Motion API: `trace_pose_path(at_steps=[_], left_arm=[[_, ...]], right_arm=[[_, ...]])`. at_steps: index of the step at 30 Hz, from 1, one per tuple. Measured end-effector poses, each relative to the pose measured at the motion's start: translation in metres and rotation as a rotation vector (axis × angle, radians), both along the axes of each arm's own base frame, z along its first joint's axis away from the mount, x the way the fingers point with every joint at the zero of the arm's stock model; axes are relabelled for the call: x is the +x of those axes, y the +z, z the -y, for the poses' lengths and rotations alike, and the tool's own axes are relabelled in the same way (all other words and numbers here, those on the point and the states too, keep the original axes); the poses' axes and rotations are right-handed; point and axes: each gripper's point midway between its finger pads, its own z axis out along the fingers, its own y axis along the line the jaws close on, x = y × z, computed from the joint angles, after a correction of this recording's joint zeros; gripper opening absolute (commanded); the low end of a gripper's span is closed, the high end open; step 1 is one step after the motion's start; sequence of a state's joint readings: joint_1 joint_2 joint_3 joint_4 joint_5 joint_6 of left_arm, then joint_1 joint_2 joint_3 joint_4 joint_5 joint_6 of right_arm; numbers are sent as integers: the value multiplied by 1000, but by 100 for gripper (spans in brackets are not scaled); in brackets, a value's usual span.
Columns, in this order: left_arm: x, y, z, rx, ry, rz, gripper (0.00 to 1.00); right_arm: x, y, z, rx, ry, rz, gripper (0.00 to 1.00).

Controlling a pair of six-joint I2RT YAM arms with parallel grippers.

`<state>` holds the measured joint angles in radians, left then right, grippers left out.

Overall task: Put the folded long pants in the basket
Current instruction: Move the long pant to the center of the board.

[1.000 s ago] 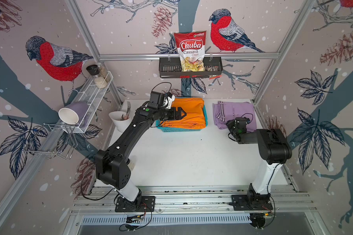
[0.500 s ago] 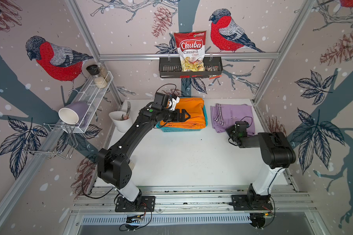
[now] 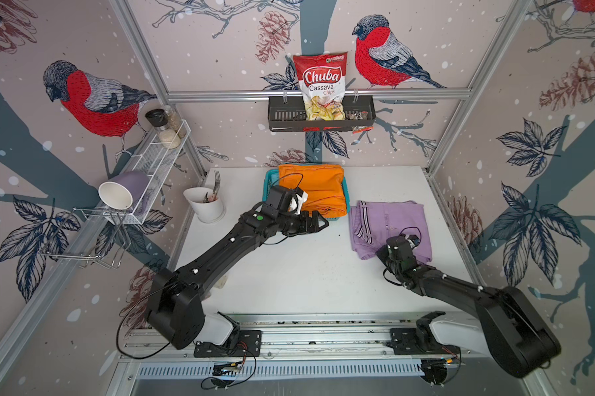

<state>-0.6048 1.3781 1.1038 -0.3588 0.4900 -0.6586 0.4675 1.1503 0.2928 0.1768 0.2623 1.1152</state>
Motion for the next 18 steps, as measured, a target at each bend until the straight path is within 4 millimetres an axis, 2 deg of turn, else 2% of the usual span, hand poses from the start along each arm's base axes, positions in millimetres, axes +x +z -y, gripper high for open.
trace_pose_path(at_steps=[2,4,8,11,16,18], left_arm=[[-15,0,9,-4,-8,35,95],[-19,-1,19,2,0,89,95],[-2,-24,27,45,50,106,95],[0,-48,37,74,42,100,95],[-1,-111,52,147,10,12,94],[-3,-130,60,160,-7,-27,93]], right_arm=[[-16,4,0,14,14,29,0],[-31,6,0,36,24,57,0],[-49,11,-4,69,71,109,0],[-59,14,-6,104,91,135,0],[-67,19,-13,135,135,169,0],[-67,22,-16,152,146,189,0]])
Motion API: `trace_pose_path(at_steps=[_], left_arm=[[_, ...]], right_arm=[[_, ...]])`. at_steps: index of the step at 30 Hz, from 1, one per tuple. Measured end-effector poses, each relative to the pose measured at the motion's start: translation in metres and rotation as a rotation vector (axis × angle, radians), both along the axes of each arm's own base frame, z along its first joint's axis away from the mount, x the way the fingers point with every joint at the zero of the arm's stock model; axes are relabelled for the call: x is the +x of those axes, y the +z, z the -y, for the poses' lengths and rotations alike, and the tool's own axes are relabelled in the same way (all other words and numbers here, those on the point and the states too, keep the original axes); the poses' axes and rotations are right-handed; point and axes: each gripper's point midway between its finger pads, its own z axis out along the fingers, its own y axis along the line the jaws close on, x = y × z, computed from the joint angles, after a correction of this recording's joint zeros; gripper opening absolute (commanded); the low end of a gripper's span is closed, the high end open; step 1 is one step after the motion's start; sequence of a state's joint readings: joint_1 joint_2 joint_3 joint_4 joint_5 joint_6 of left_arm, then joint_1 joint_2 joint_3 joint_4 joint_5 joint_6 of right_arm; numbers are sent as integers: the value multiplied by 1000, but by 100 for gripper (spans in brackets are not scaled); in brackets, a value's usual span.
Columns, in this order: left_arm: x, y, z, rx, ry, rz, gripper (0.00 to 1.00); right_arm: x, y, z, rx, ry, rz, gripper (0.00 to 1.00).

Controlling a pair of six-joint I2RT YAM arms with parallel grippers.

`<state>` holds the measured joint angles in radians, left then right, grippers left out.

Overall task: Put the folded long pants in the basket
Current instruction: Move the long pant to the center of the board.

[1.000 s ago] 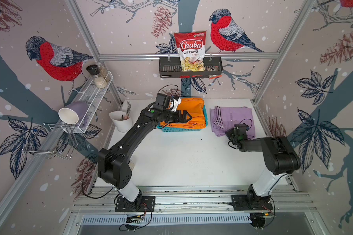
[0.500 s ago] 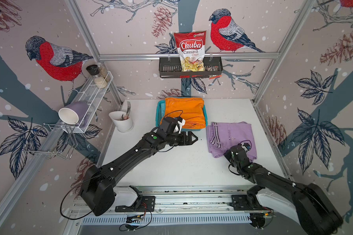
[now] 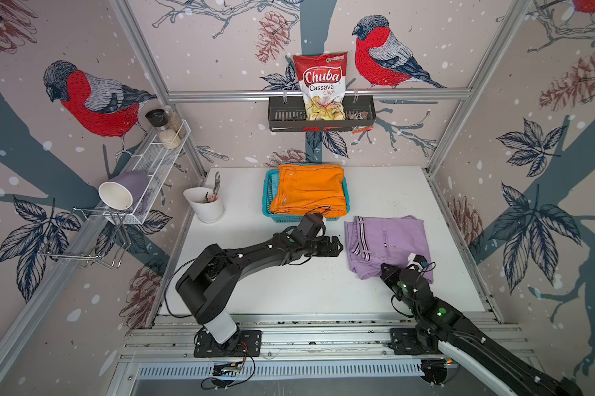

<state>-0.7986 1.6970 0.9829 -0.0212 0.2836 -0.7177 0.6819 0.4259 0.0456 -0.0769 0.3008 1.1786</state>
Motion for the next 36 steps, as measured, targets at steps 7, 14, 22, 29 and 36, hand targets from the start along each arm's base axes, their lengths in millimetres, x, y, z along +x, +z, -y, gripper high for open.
trace_pose_path(at_steps=[7,14,22,29,36], left_arm=[[-3,-34,28,24,-44,-69,93],[5,-39,38,27,-45,-68,93],[14,-39,46,21,-40,-52,93],[14,-40,12,90,77,-53,95],[20,-36,-8,127,160,-25,95]], right_arm=[[-5,-2,-17,42,80,10,0],[-16,11,-39,91,180,49,5],[-24,22,-52,135,250,76,50],[-27,47,-57,190,290,170,65],[-31,63,-60,199,332,244,81]])
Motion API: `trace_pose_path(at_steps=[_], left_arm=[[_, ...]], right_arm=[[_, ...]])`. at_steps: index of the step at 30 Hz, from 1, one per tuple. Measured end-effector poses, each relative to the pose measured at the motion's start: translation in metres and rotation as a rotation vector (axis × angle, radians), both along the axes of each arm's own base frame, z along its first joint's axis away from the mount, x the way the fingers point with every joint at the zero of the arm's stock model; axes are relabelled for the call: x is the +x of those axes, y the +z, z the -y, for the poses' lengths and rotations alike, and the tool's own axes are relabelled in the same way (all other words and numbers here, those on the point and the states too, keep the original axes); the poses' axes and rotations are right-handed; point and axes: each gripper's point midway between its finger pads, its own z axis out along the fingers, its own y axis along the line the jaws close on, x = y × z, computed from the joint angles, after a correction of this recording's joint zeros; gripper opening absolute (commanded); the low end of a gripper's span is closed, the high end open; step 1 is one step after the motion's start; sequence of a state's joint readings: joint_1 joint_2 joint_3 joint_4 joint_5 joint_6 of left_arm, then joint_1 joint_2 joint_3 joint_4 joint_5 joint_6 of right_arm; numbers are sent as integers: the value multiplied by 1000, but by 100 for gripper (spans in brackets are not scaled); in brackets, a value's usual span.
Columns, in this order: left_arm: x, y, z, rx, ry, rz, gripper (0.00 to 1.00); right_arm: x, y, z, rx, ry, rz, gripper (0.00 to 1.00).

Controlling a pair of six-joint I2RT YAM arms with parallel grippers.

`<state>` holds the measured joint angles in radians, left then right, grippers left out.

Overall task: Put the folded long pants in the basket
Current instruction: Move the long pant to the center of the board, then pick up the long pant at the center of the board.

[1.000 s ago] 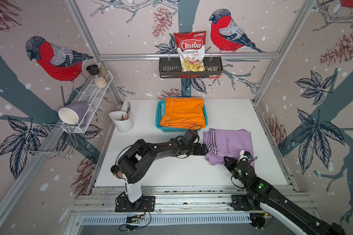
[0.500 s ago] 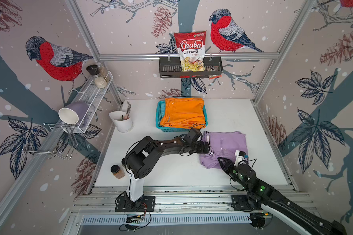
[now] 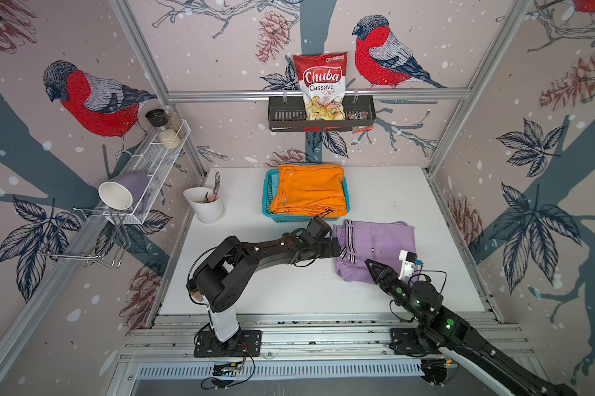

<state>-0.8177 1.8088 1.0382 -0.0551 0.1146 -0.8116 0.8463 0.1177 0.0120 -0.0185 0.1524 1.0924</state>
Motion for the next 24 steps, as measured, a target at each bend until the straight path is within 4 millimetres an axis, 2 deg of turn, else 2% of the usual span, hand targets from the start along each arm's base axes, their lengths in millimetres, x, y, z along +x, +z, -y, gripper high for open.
trace_pose_path(at_steps=[4,7,10,16,19,20,21,22,23,24], left_arm=[[5,-5,22,-60,-49,-6,95],[7,-4,27,-79,-55,-1,95],[7,-4,28,-83,-58,-4,95],[16,-6,54,-124,-116,16,95],[20,-9,70,-161,-145,19,88],[21,-10,74,-175,-154,19,80],[22,-11,76,-182,-157,23,65],[23,-14,77,-183,-159,23,46],[23,-16,78,-181,-159,21,16],[23,-18,77,-178,-161,20,0]], right_arm=[[-10,-1,-7,-56,79,-4,84],[-21,-2,-11,-123,146,-33,84],[-25,7,-11,-150,164,-24,86],[-6,-9,8,-286,29,-60,89],[10,-12,17,-354,-49,-88,88],[15,-15,19,-371,-67,-103,87],[20,-19,21,-383,-80,-116,87],[23,-21,21,-390,-88,-127,87],[27,-25,23,-403,-97,-138,87],[30,-28,25,-408,-105,-148,87]])
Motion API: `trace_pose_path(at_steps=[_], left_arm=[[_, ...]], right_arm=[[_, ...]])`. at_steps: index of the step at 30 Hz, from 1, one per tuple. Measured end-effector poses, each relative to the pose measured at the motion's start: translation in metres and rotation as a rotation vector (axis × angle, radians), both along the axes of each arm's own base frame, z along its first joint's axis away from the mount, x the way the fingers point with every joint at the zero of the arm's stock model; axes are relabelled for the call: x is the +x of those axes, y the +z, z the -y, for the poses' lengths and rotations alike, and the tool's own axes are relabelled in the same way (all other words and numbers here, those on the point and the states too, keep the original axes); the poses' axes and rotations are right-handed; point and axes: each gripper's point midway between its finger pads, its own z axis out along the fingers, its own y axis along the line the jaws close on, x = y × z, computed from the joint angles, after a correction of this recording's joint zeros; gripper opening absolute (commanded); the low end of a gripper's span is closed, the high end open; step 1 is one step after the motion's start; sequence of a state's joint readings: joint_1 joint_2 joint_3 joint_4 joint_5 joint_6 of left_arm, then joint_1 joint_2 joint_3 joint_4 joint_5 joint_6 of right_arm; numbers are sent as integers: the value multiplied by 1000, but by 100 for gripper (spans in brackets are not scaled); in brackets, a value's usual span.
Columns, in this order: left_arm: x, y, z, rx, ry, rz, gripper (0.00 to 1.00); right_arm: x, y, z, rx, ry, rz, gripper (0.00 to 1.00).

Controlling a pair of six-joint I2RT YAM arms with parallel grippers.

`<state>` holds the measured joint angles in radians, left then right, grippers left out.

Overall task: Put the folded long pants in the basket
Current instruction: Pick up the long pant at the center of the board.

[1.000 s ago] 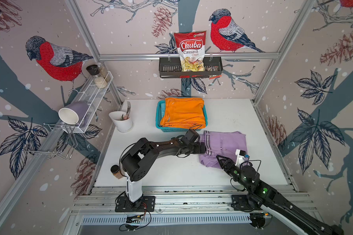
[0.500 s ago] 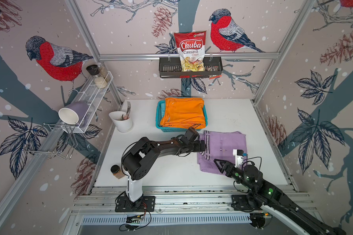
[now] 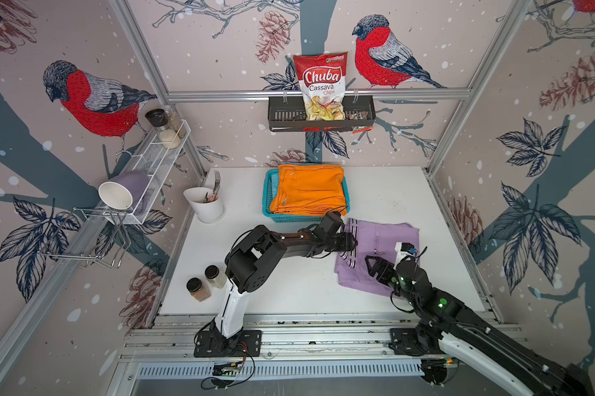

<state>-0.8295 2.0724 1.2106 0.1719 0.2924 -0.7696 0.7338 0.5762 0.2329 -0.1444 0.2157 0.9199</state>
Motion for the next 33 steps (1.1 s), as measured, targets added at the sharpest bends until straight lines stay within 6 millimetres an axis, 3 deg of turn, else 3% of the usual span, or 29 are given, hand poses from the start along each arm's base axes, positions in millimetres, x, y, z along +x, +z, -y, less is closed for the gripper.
trace_pose_path(at_steps=[5,12,20,27,29,31,33], left_arm=[[-11,-8,-12,12,2,-66,0],[-18,-3,-71,70,81,-142,0],[-13,8,-134,178,174,-148,0],[-15,3,-143,223,169,-148,0],[-15,2,-144,224,168,-152,0],[-15,1,-144,224,169,-155,0],[-15,0,-144,224,168,-157,0]], right_arm=[[12,10,11,34,-63,42,89],[21,20,34,54,-160,84,90],[25,-20,49,3,-201,-39,90],[22,-62,45,-29,-169,-152,89],[27,-64,42,-34,-160,-142,88],[34,-64,37,-27,-152,-135,84],[40,-65,33,-27,-144,-139,73]])
